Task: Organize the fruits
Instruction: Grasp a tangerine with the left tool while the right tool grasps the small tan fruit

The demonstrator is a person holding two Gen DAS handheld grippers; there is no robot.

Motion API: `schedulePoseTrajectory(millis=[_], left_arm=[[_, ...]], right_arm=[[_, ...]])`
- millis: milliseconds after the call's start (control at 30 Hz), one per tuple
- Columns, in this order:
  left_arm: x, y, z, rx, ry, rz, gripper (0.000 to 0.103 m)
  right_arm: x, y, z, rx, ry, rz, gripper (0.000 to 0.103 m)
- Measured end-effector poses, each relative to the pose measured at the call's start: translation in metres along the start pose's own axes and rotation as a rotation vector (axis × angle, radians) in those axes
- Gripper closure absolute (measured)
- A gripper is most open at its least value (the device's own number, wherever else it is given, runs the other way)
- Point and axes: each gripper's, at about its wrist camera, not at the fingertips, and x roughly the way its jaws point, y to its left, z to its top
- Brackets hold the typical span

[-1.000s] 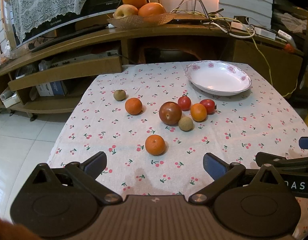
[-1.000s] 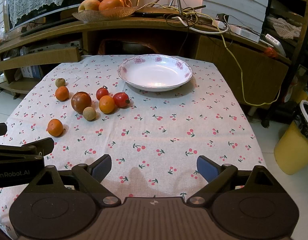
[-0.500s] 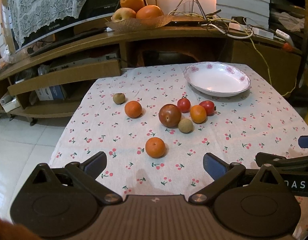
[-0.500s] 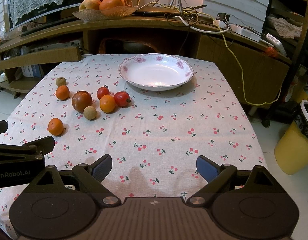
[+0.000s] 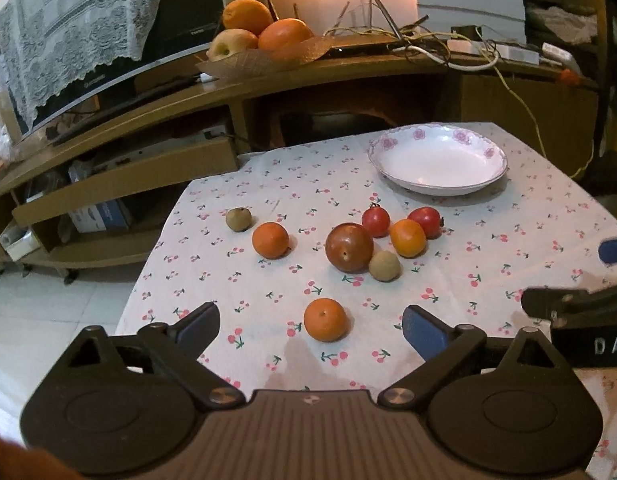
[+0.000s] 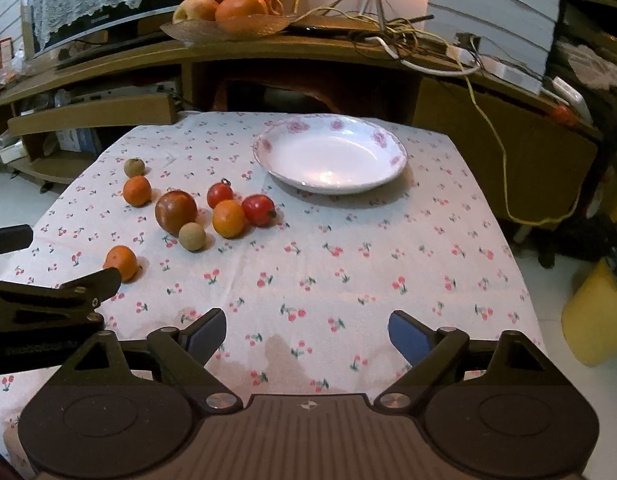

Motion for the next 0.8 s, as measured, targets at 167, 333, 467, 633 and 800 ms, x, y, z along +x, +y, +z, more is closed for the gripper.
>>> schedulePoseTrajectory(millis=[167,333,467,633,800], left_arm=[[0.015,-0.004,0.000,0.051,0.010,-0.024,0.002],[0.028,-0.006,0.002,0.105,0.012,-0.048,0.007],[0.039,-0.005,0.001,0.125,0.029,-0.063,0.022],[0.052,-0.001,-0.001,0.098,0.067,-0.094,0.031],[0.056,-0.003,-0.001,0.097,0.061,-0.111,0.035]], right_arm=[[0.013,0.000,0.013,-0.028,0.004,0.039,0.017],[0.031,0.004,0.025,-0.064,0.004,0.092,0.024],[0.046,0.005,0.035,-0.093,-0.002,0.135,0.029],[0.061,0.009,0.040,-0.097,0.017,0.232,0.038],[0.071,0.017,0.043,-0.107,0.031,0.308,0.044]])
